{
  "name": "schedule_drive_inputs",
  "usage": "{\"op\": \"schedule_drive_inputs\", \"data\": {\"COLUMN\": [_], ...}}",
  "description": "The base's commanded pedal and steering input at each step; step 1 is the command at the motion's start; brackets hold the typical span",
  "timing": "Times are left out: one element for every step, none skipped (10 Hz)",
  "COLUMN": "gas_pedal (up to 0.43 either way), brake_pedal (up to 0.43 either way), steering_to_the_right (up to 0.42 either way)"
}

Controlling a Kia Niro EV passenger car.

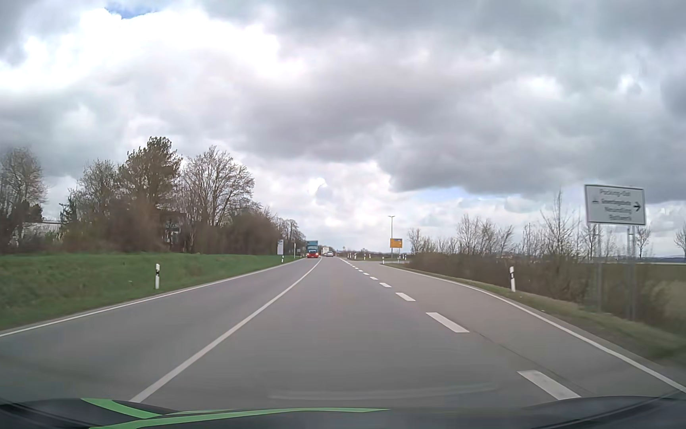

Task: Follow the waypoints while adhering to traffic rules and regulations

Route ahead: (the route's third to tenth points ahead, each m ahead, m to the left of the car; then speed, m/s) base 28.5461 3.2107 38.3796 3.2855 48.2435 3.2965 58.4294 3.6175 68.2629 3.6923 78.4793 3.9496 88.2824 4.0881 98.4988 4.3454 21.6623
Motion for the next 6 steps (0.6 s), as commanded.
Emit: {"op": "schedule_drive_inputs", "data": {"gas_pedal": [0.177,0.177,0.177,0.177,0.177,0.177], "brake_pedal": [0.0,0.0,0.0,0.0,0.0,0.0], "steering_to_the_right": [0.0,0.0,0.0,0.0,0.0,0.0]}}
